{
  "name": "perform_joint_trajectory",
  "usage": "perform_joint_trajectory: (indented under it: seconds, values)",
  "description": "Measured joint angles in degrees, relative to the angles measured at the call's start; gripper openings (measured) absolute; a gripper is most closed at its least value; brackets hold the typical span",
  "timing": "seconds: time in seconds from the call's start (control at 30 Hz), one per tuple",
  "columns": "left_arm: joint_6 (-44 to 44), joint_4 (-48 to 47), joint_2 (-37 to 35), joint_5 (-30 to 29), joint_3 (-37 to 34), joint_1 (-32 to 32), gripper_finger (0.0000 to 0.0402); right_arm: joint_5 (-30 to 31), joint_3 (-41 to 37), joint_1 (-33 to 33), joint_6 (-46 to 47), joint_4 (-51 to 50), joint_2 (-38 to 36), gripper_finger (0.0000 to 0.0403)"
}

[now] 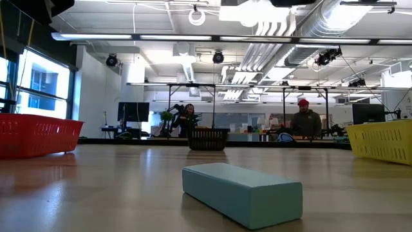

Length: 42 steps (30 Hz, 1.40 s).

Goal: Sort & place blocks by color
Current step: Put the blue block into the red bin

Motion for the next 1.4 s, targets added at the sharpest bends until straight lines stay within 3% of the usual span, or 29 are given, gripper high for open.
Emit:
perform_joint_trajectory:
  seconds: [0.53,1.4]
  values:
    - [0.0,1.0,0.0,-1.3,0.0,0.1,0.0188,-4.6,0.0,0.8,2.0,2.8,7.5,0.0193]
    - [-1.5,1.2,0.0,-2.6,0.0,0.1,0.0188,-3.9,-0.1,1.0,3.7,3.7,16.2,0.0193]
